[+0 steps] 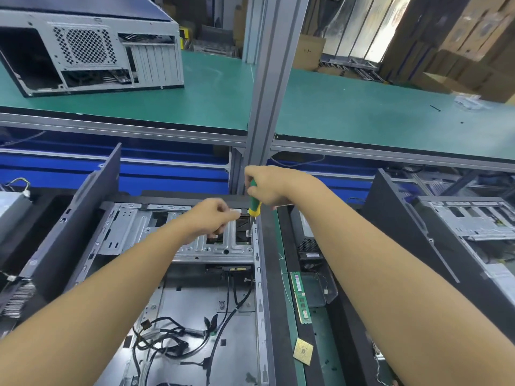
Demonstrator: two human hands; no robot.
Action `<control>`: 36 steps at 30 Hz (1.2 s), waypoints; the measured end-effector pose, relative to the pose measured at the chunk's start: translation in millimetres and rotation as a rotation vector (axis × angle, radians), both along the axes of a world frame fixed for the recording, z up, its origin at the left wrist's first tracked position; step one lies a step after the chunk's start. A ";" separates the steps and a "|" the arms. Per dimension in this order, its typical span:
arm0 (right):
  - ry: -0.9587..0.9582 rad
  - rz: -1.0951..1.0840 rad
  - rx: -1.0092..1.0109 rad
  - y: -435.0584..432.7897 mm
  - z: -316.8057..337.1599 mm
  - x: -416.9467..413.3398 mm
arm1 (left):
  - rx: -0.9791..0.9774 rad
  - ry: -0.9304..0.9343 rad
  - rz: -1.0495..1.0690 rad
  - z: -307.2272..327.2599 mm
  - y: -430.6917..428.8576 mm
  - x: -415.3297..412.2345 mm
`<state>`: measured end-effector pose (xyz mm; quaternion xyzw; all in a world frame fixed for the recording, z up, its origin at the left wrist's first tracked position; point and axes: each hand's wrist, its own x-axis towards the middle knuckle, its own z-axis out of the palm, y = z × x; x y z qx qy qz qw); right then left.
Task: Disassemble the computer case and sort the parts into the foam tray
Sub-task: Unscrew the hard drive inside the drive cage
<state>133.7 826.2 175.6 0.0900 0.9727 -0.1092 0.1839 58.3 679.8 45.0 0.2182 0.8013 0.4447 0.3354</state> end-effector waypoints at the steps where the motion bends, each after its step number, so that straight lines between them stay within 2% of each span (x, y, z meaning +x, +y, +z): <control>1: -0.004 0.027 -0.013 -0.9 1.9 0.2 | -0.070 -0.110 -0.065 0.2 -9.5 -1.3; 3: 0.001 0.054 -0.034 -4.5 2.7 1.2 | -0.219 -0.270 -0.167 0.8 -26.6 0.8; 7: 0.060 0.041 -0.062 -9.9 -4.1 1.4 | -0.582 -0.458 -0.246 -14.1 -53.3 22.0; 9: 0.078 0.043 -0.025 -10.7 -8.2 0.2 | -0.656 -0.520 -0.266 -33.6 -64.7 37.2; 10: 0.085 0.053 0.015 -11.3 -10.2 -0.8 | -0.622 -0.552 -0.234 -45.4 -69.0 45.3; 11: 0.103 0.051 0.049 -11.9 -12.1 -1.7 | -0.504 -0.617 -0.159 -56.7 -71.1 54.0; 14: 0.212 -0.046 0.049 -12.4 -17.8 -2.4 | 0.216 -0.900 0.328 -86.6 -64.0 77.6; 16: 0.244 -0.116 -0.020 -13.4 -19.4 -2.1 | 0.591 -0.974 0.559 -99.2 -52.9 85.2; 18: 0.242 -0.173 -0.137 -13.2 -19.4 -1.8 | 0.741 -0.991 0.616 -99.2 -39.4 90.4; 21: 0.231 -0.223 -0.177 -10.9 -19.9 -0.7 | 0.770 -1.040 0.665 -89.3 -25.1 88.4; 25: 0.272 -0.232 0.071 -7.5 -27.8 0.9 | 0.665 -1.063 0.702 -79.0 -23.3 82.3; 29: 0.322 -0.212 0.134 -8.3 -36.0 -2.4 | 0.652 -1.090 0.727 -77.7 -25.1 80.2; 32: 0.353 -0.276 0.194 -10.6 -36.3 -1.6 | 0.637 -1.065 0.742 -80.3 -23.6 81.4; 36: 0.249 -0.266 0.227 -11.1 -32.3 -2.9 | 0.643 -1.040 0.744 -80.6 -23.0 80.9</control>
